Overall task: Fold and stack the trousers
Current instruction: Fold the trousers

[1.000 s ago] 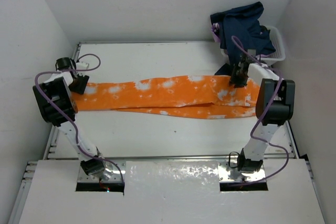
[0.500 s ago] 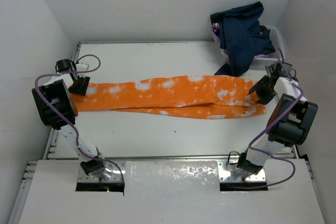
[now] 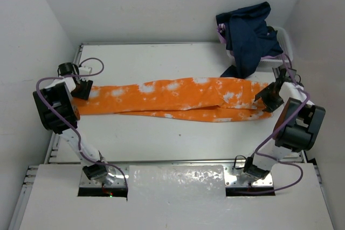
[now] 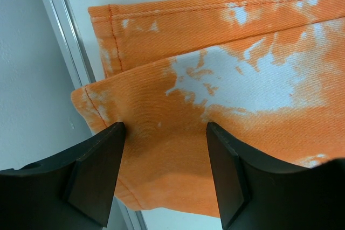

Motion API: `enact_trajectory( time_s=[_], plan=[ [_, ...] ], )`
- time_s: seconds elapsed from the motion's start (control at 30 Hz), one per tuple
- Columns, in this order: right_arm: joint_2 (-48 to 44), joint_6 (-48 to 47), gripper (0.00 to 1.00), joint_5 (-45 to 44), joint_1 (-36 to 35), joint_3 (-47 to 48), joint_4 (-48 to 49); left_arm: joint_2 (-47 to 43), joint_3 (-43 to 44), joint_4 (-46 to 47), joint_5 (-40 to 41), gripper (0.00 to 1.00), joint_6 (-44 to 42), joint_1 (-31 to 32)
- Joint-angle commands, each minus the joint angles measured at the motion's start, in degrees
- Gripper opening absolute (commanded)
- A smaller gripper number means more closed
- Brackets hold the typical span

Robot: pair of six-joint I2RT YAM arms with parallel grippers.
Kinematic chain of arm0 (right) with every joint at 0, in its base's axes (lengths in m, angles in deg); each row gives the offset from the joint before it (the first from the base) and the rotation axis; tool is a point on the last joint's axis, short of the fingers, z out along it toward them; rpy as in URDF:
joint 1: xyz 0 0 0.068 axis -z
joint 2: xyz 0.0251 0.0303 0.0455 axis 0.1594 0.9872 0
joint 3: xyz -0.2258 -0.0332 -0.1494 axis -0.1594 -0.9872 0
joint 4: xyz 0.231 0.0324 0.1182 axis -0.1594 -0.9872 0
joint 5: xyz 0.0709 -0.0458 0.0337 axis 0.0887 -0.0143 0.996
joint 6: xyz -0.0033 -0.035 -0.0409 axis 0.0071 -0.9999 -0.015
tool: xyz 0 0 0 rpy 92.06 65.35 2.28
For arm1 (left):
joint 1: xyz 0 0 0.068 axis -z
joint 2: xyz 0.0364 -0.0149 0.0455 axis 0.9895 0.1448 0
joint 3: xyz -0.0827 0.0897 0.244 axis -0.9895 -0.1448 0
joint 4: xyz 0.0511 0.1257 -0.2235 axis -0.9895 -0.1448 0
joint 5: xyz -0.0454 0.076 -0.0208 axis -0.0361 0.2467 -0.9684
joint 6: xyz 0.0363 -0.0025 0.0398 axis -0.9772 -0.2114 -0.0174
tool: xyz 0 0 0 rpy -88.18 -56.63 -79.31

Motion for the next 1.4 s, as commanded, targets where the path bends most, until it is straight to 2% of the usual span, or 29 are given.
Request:
enact_trajectory(
  time_s=[0.0,0.47,0.53,0.57,0.63,0.8,1.0,1.17,1.37],
  plan=[
    [-4.25,1.95,0.57,-3.6,0.12,-1.89,0.41,-2.44,-0.32,0.16,-1.07,0.6,0.09,-0.73],
    [4.8,6.96,0.53,-5.45,-0.94,-0.14,8.85,-2.53,-0.15,-0.28,-1.33,0.6,-0.44,-0.73],
    [5.68,7.14,0.45,-6.24,-1.55,0.56,9.2,-2.62,-0.15,-0.28,-1.25,0.6,-0.52,-0.73],
    [5.77,7.05,0.32,-7.46,-1.64,0.83,9.2,-2.62,-0.15,-0.37,-1.07,0.6,-0.61,-0.73],
    [6.03,6.44,0.17,-9.13,-1.73,1.62,8.51,-2.62,-0.06,-0.19,-0.72,0.6,-0.87,-0.65],
    [5.33,2.67,0.02,-12.48,-1.64,4.78,5.96,-2.27,-0.23,-0.28,-0.54,0.6,-0.97,-0.73],
    [1.73,-4.01,0.0,-13.19,-1.64,11.79,1.22,-1.65,-1.37,0.6,-0.19,0.6,-0.88,-0.73],
    [-0.73,-8.93,0.0,-11.08,-1.11,19.63,-7.57,-0.86,-1.46,1.48,0.25,0.6,-0.52,-0.82],
    [-4.59,-7.98,0.0,-2.47,5.02,20.44,-12.06,0.1,-1.55,2.09,0.25,0.6,-0.87,-0.73]
  ],
)
